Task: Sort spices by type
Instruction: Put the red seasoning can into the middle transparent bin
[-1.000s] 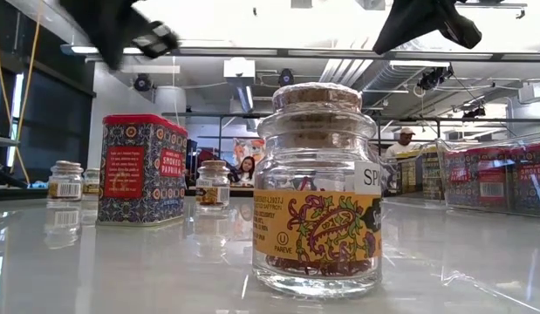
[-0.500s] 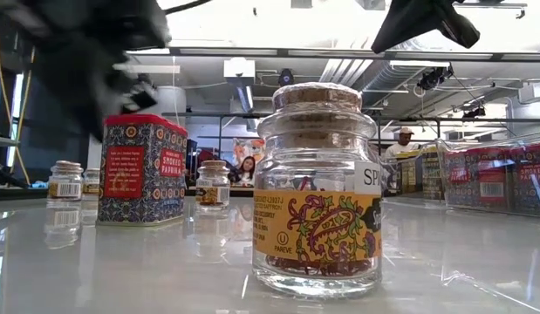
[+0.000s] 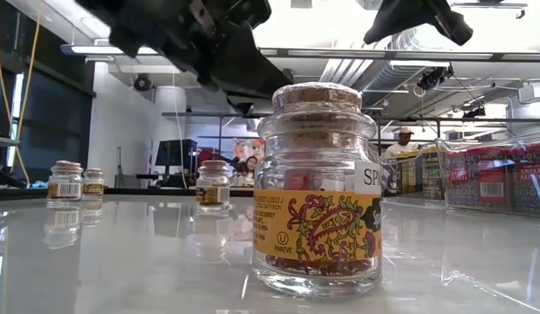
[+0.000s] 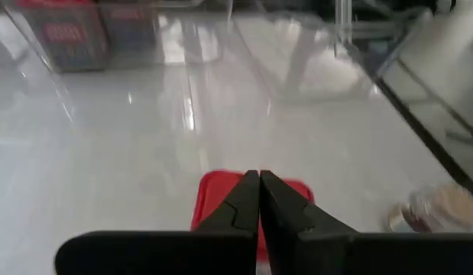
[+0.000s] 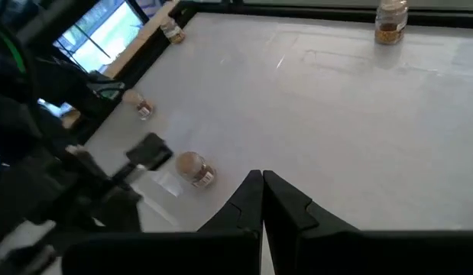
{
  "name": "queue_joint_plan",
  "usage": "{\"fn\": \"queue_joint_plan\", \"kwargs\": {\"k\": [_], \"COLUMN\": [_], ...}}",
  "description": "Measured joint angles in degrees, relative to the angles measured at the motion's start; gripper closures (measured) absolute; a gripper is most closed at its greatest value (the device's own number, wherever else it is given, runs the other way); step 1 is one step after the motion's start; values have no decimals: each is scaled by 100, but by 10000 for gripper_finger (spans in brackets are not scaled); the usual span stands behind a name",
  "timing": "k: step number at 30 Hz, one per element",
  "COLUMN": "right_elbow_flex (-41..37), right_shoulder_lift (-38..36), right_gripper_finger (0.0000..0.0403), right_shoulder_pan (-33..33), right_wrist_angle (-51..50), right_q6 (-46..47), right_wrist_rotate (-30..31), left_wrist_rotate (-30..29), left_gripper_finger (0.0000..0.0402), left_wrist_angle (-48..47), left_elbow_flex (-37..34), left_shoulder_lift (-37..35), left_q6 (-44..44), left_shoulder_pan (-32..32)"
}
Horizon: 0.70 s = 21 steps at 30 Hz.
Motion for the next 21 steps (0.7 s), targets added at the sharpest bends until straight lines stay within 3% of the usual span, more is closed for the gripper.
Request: {"fn": "queue_joint_plan", "kwargs": {"k": [4,8,12,16,21], "right_elbow_flex": [0,2,2,101,722], "right_shoulder_lift": [2,217,957,1740,2378], "right_gripper_finger": [402,398,360,288,195], "right_shoulder_pan": [-3,-174,-405,-581,-684], "right_wrist_angle": [569,1432,3053,4945,4634], "right_q6": [512,1123,306,-453,-50], "right_wrist_rotate": [32,-152,-1174,-2578,-3980], "left_wrist_rotate": [316,68,-534,-782,-768], "left_gripper_finger": [401,401,402,401,401], "left_wrist_angle": [-1714,-3502,-4533,-5269,-5586], "left_elbow_flex": [476,621,562,456,215], "left_shoulder_lift": [-402,-1323,-2437,-3510,-4509], "left_q6": [447,1167,1300,852,651], "left_shoulder_pan": [214,525,987,1437,1712]}}
